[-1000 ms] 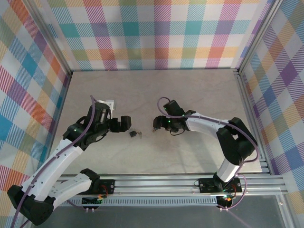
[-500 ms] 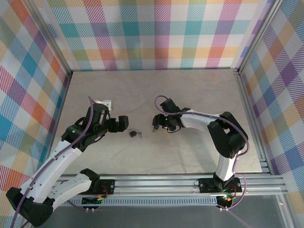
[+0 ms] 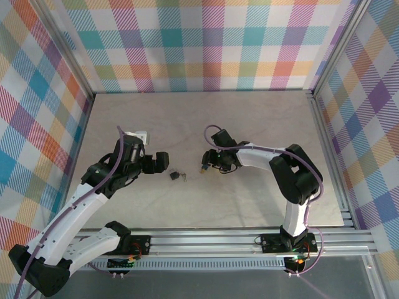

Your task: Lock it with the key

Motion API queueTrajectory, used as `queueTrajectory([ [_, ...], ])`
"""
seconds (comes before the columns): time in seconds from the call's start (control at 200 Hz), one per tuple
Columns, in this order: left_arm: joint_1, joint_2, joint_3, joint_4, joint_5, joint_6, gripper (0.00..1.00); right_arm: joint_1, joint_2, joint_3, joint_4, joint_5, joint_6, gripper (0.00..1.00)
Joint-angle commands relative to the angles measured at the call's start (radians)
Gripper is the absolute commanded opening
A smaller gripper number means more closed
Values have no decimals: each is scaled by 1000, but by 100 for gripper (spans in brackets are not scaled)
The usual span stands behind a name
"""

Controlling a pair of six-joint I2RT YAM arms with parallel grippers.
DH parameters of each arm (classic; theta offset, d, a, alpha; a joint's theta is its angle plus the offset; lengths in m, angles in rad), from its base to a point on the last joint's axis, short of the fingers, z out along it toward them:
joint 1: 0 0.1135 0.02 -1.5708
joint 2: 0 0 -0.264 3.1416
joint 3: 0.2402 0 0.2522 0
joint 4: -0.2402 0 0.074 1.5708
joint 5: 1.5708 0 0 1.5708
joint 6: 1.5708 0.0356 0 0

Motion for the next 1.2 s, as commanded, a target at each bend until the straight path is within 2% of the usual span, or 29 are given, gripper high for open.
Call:
queueTrajectory([
  [0.0, -7, 3, 4, -24, 8, 18, 100, -7, 62, 22, 84, -34, 0, 54],
  [0.29, -7, 23, 8, -25, 31, 18, 100, -7, 97, 40, 113, -81, -12, 41],
  [0.4, -11, 28, 24, -38, 42, -20, 100, -8, 104, 39, 121, -88, -16, 38],
  [0.62, -95, 101, 61, -71, 45, -123, 100, -8, 101, 29, 153, -103, -32, 32],
  [0.69, -117, 115, 43, -49, 86, -161, 100, -7, 98, 25, 158, -102, -43, 29],
  [0.845, -173, 122, -15, 9, 72, -221, 100, -9, 96, 14, 180, -111, -53, 26],
  [1.195, -213, 149, -95, 110, 72, -269, 100, -11, 101, -17, 225, -120, -61, 20],
])
